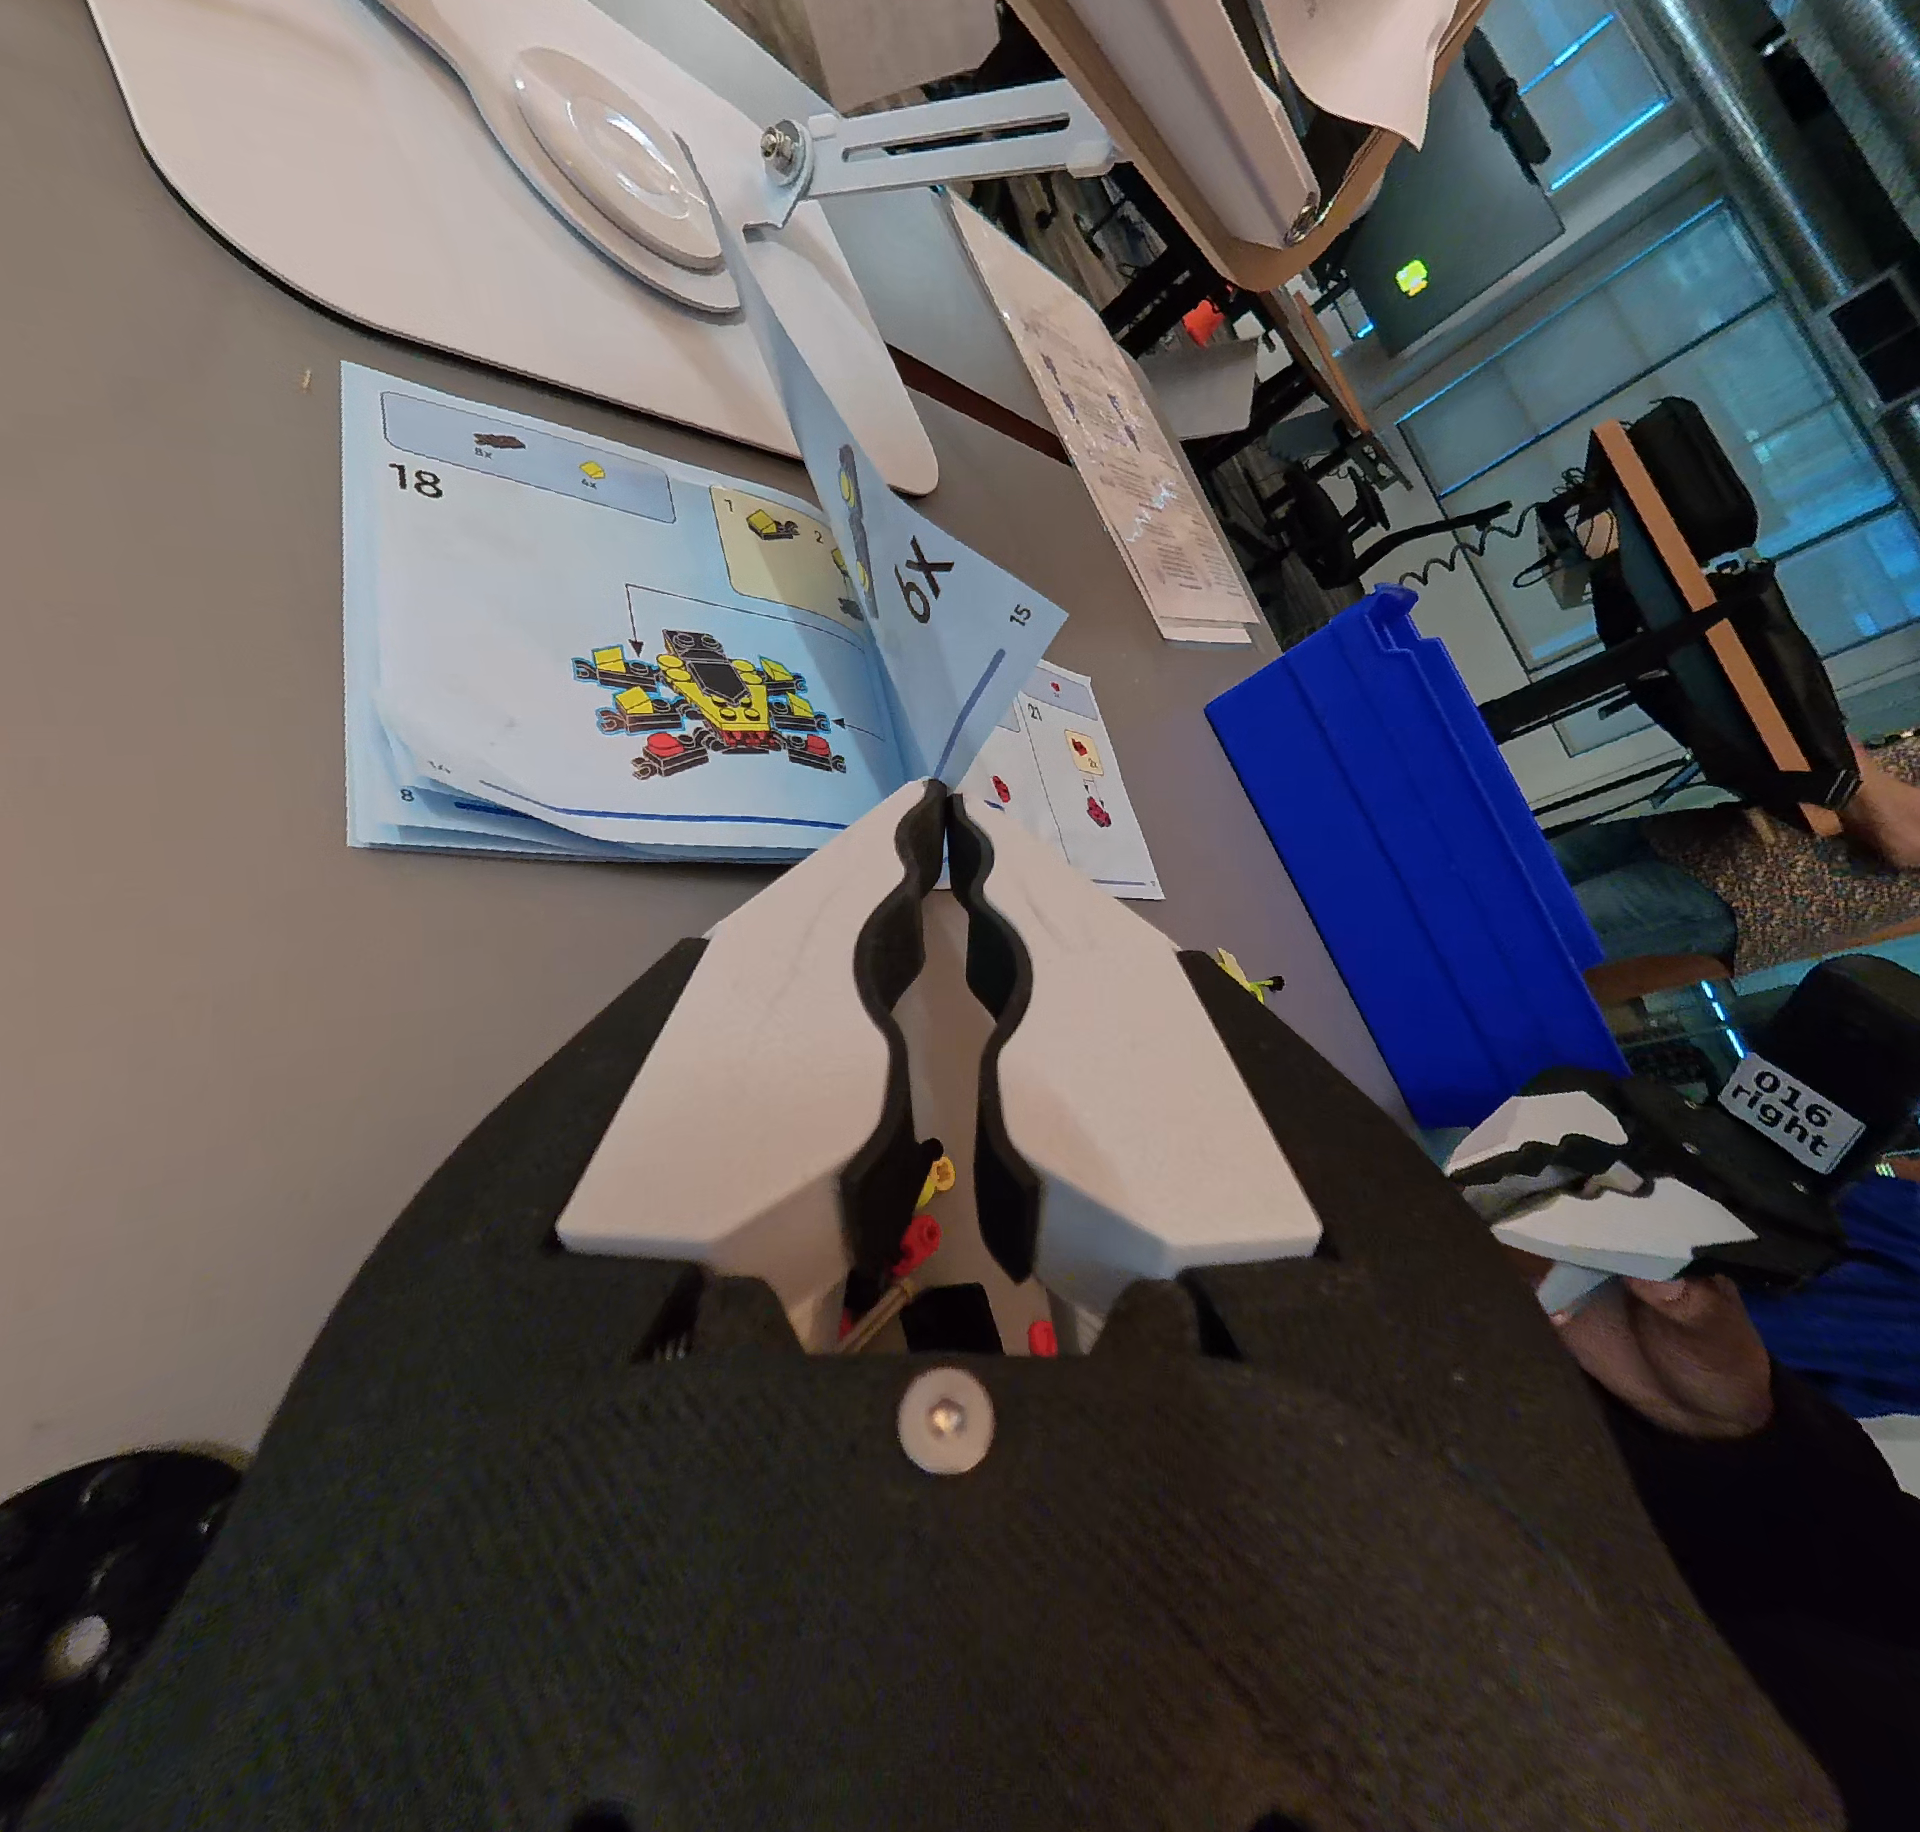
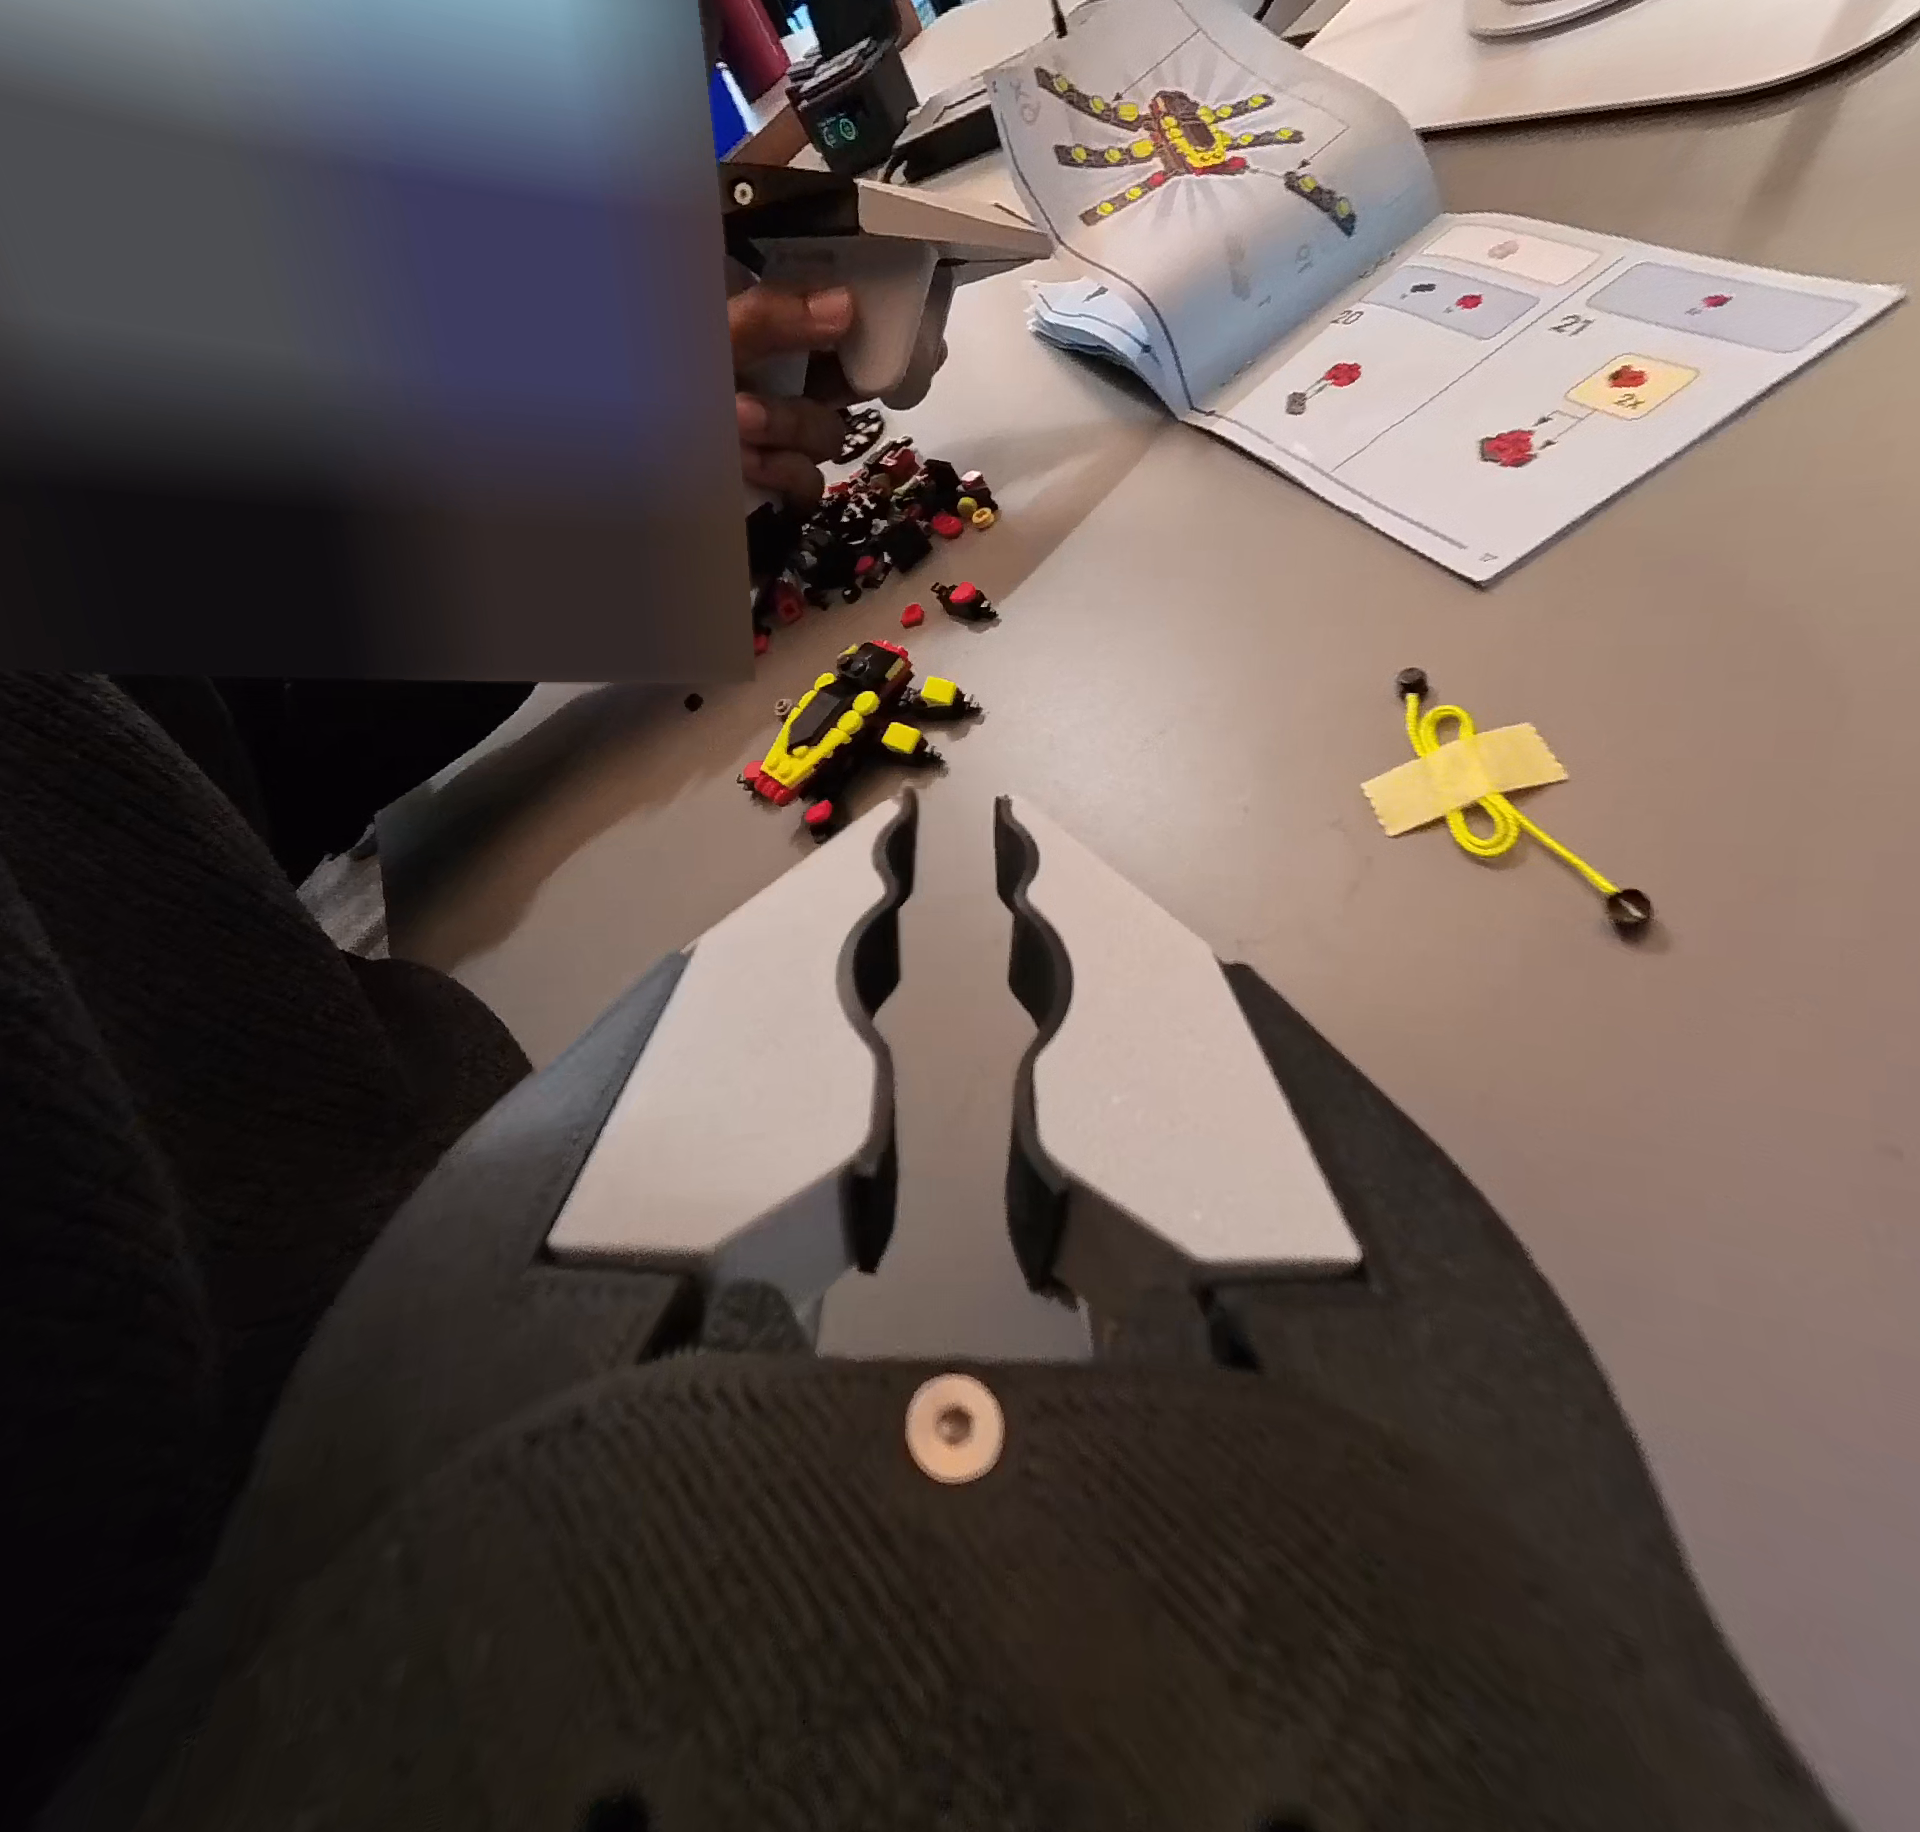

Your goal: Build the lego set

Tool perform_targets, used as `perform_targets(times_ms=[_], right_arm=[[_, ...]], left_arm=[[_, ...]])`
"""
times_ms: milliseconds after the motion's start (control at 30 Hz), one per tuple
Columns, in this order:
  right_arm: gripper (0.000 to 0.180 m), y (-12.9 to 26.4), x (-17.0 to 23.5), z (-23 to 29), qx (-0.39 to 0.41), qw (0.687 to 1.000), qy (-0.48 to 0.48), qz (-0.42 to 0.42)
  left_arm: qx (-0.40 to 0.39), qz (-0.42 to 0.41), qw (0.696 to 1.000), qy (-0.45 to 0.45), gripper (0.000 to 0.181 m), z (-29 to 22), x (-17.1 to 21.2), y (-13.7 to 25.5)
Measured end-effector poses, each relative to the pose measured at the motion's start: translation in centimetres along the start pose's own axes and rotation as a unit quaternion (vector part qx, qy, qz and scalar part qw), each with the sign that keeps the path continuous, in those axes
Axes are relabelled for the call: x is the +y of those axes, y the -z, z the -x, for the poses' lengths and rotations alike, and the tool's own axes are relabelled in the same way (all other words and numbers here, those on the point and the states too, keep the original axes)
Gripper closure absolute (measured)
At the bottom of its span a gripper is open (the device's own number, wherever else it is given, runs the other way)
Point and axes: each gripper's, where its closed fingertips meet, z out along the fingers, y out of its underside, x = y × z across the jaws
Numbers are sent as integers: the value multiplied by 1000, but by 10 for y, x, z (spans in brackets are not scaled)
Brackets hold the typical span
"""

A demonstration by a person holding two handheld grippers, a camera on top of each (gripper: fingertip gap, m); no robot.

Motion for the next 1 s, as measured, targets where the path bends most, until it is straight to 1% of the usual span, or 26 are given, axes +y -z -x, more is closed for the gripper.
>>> perform_targets(times_ms=[233,633,767,867,933,1000], right_arm=[[163,-2,-2,10,-25,1000,8,-4],[162,-4,1,11,-27,1000,13,5],[162,-4,-3,16,-41,999,5,-5],[162,-4,-5,30,-70,998,-1,-12],[163,-2,-7,42,-87,996,4,-17],[163,2,-10,53,-92,995,23,-22]], left_arm=[[0,1,1000,0,181,0,1,0],[-2,3,1000,-10,181,-1,1,-1],[-6,3,999,-43,181,-11,0,-4],[-4,9,996,-85,181,-33,0,-13],[-14,55,988,-141,181,-50,17,-29],[-30,121,973,-195,181,-63,44,-45]])
